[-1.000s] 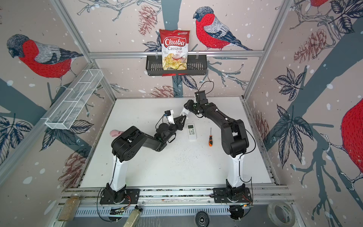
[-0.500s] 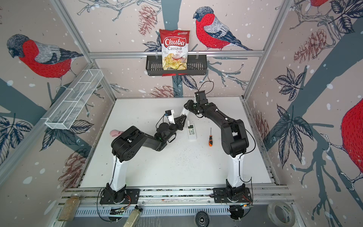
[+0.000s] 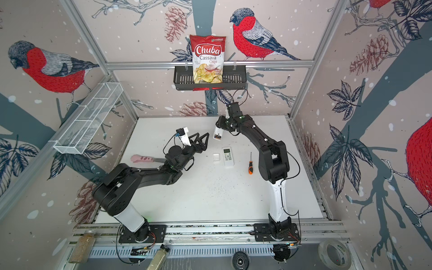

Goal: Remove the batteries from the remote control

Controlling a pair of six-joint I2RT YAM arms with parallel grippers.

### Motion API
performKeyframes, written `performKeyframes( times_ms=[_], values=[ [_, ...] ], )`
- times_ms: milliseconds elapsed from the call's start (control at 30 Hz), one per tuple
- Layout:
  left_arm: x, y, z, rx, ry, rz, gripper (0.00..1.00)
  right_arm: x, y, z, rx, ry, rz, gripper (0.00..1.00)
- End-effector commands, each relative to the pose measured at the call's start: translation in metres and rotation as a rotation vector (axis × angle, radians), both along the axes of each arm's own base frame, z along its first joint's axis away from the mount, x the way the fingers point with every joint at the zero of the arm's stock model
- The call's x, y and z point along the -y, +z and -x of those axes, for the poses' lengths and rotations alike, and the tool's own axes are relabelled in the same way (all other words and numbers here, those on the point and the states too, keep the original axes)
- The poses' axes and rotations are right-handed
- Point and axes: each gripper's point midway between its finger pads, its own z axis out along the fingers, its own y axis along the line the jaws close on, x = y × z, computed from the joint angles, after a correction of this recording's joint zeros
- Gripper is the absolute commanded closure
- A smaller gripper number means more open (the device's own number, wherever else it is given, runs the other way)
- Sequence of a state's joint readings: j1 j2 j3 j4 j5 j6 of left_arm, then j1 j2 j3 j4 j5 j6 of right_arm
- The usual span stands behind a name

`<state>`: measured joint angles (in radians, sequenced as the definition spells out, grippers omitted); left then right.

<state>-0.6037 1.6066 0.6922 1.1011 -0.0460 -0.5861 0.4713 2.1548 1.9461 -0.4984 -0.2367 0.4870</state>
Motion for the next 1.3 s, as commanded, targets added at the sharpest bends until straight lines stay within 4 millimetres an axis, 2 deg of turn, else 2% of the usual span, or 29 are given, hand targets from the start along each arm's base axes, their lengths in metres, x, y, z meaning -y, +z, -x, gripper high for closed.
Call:
performKeyframes(
  times_ms=[0,133,333,600,833,1033,1267],
  values=[
    [-0.024,-0.026,0.001,-0.12,0.1,-0.121,0.1,-0.002,-0.02,0.018,-0.048,0.078,0.149,0.82],
    [-0.057,-0.033,0.013,-0.191,0.193,-0.182,0.04,-0.024,-0.032,0.028,-0.065,0.145,0.233,0.82],
    [-0.1,-0.048,0.039,-0.267,0.307,-0.26,0.03,-0.061,-0.051,0.052,-0.063,0.241,0.353,0.82],
    [-0.133,-0.066,0.061,-0.327,0.383,-0.283,0.03,-0.098,-0.088,0.091,-0.051,0.334,0.491,0.81],
    [-0.147,-0.08,0.068,-0.372,0.404,-0.27,0.03,-0.113,-0.119,0.114,-0.075,0.391,0.556,0.76],
    [-0.148,-0.085,0.068,-0.381,0.401,-0.275,0.03,-0.117,-0.131,0.118,-0.074,0.398,0.583,0.69],
    [-0.144,-0.079,0.065,-0.363,0.387,-0.271,0.03,-0.12,-0.14,0.118,-0.072,0.385,0.586,0.53]
  ],
)
